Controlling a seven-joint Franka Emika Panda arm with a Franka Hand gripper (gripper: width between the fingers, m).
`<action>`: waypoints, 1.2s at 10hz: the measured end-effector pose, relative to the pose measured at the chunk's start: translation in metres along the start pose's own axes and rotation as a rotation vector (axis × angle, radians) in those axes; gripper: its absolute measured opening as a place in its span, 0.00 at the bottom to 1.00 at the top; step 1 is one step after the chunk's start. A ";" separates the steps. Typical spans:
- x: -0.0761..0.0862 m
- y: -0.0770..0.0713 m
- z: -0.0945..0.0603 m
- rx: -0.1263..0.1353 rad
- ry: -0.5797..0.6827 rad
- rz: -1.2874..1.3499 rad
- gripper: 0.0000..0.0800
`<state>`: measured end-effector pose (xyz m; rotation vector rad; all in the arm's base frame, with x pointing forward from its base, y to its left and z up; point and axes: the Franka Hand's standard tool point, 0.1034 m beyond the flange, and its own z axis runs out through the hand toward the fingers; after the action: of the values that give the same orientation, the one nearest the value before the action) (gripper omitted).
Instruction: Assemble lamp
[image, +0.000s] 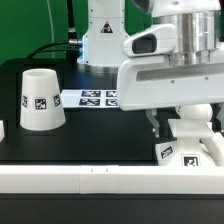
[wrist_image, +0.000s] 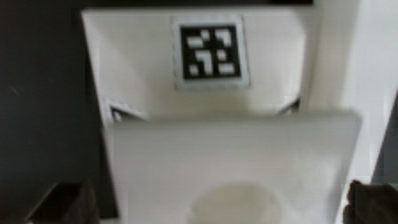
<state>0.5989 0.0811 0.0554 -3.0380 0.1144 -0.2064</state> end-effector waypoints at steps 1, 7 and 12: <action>-0.014 0.003 -0.005 -0.004 -0.009 0.004 0.87; -0.056 -0.010 -0.019 -0.006 -0.051 0.061 0.87; -0.069 -0.034 -0.020 -0.005 -0.066 0.051 0.87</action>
Offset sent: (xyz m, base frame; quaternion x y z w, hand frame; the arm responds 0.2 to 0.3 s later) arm -0.0526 0.0126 0.0103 0.0017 -0.0288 0.0929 0.9953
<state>0.5303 0.1182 0.0695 -3.0393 0.1872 -0.1017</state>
